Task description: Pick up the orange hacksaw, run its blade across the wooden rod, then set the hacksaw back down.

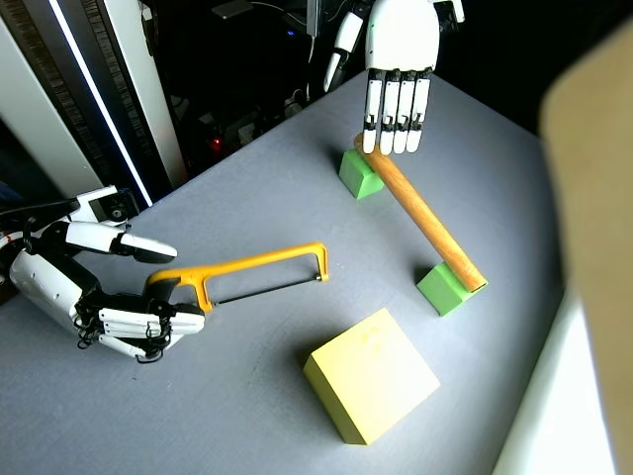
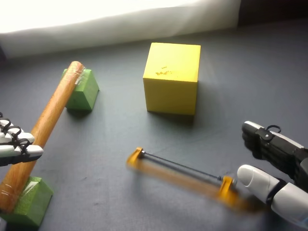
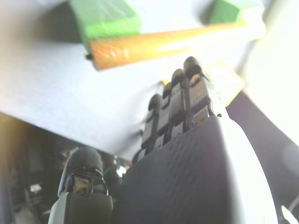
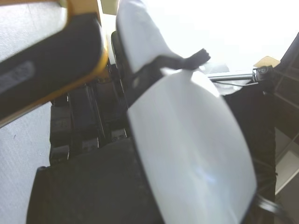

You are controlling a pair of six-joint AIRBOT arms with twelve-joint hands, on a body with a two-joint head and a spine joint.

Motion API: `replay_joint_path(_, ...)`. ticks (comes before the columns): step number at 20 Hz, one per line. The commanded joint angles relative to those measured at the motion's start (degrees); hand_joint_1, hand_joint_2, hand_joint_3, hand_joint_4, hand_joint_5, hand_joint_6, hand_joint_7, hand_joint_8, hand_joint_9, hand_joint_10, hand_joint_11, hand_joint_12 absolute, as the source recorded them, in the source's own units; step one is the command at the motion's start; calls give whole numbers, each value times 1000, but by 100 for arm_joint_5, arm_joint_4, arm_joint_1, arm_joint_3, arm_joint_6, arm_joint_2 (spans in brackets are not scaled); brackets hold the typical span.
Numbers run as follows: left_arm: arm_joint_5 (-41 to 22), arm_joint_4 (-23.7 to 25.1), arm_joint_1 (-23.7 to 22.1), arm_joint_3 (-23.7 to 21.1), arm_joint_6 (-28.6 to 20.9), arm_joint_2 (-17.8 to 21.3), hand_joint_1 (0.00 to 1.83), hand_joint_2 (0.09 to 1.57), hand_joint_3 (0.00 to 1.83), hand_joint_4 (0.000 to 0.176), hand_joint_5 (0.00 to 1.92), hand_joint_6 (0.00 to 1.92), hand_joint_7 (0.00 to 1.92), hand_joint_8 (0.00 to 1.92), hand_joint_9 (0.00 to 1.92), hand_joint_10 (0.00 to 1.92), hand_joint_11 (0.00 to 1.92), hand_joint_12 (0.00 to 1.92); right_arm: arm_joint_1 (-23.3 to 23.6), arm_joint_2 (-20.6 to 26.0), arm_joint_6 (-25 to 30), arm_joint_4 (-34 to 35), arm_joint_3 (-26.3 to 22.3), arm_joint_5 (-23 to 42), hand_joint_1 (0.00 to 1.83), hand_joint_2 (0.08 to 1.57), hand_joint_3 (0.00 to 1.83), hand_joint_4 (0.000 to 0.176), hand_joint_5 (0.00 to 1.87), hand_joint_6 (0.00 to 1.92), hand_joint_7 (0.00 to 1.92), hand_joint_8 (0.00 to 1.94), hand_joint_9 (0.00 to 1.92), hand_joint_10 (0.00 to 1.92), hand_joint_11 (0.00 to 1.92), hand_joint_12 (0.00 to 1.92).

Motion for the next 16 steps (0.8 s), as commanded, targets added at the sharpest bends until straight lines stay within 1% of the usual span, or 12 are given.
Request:
replay_joint_path(1, -378, -254, -37, 56, 51, 8, 32, 1254, 2, 0, 19, 2, 21, 2, 28, 2, 0, 233, 3, 13, 48, -361, -19, 653, 816, 1030, 0, 0, 346, 1, 310, 2, 268, 2, 0, 858)
replay_joint_path(2, -528, -283, -26, 114, 69, 2, 56, 1254, 1, 0, 19, 2, 23, 3, 26, 2, 0, 218, 10, 18, 31, -361, -18, 658, 796, 1002, 0, 0, 327, 0, 286, 1, 239, 0, 0, 849)
replay_joint_path(3, -774, -330, -3, 179, 72, -3, 83, 1244, 1, 0, 15, 0, 33, 1, 33, 1, 0, 257, 16, 25, 28, -372, -19, 664, 753, 955, 0, 0, 242, 1, 217, 1, 156, 0, 0, 660)
replay_joint_path(4, -998, -385, 17, 239, 72, -10, 83, 1244, 1, 0, 15, 0, 33, 1, 33, 1, 0, 257, 36, 44, 13, -393, -19, 699, 753, 955, 0, 0, 242, 1, 217, 1, 156, 0, 0, 660)
replay_joint_path(6, -1361, -488, 41, 361, 143, -26, 70, 1238, 0, 0, 42, 6, 59, 5, 62, 6, 0, 313, 156, 130, -62, -490, -18, 714, 722, 927, 0, 0, 174, 0, 161, 0, 80, 0, 0, 488)
replay_joint_path(7, -1503, -588, 64, 409, 223, -30, 65, 1245, 2, 0, 22, 4, 35, 5, 35, 6, 0, 241, 241, 183, -88, -543, -18, 650, 683, 925, 0, 0, 131, 0, 119, 0, 47, 0, 0, 439)
replay_joint_path(9, -2018, -1002, 151, 556, 470, -71, 39, 1251, 1, 0, 0, 0, 15, 1, 22, 1, 0, 193, 556, 367, -240, -751, -18, 359, 624, 926, 1, 0, 139, 1, 108, 1, 47, 1, 0, 485)
replay_joint_path(11, -2337, -1239, 209, 643, 642, -125, 59, 1249, 0, 0, 8, 2, 23, 4, 29, 4, 0, 191, 831, 554, -343, -1079, -11, 8, 681, 918, 0, 0, 146, 2, 108, 1, 38, 0, 0, 424)
replay_joint_path(13, -2790, -1567, 263, 743, 873, -199, 40, 1251, 0, 0, 14, 1, 24, 1, 32, 2, 0, 127, 1212, 779, -445, -1480, 7, -532, 678, 941, 5, 0, 215, 11, 177, 9, 134, 16, 0, 603)
replay_joint_path(14, -3005, -1635, 289, 801, 883, -211, 40, 1251, 0, 0, 14, 1, 24, 1, 32, 2, 0, 127, 1479, 870, -539, -1745, 76, -798, 678, 941, 5, 0, 215, 11, 177, 9, 134, 16, 0, 603)
replay_joint_path(15, -3198, -1635, 299, 868, 884, -238, 55, 1247, 0, 0, 30, 5, 36, 4, 36, 2, 0, 112, 1711, 942, -569, -2066, 168, -1057, 633, 1013, 10, 0, 261, 10, 263, 11, 233, 23, 0, 799)
replay_joint_path(16, -3338, -1635, 288, 908, 884, -260, 86, 1241, 1, 0, 80, 1, 82, 0, 80, 0, 0, 223, 1890, 981, -577, -2360, 272, -1236, 644, 1043, 6, 0, 398, 19, 466, 26, 478, 64, 105, 1065)
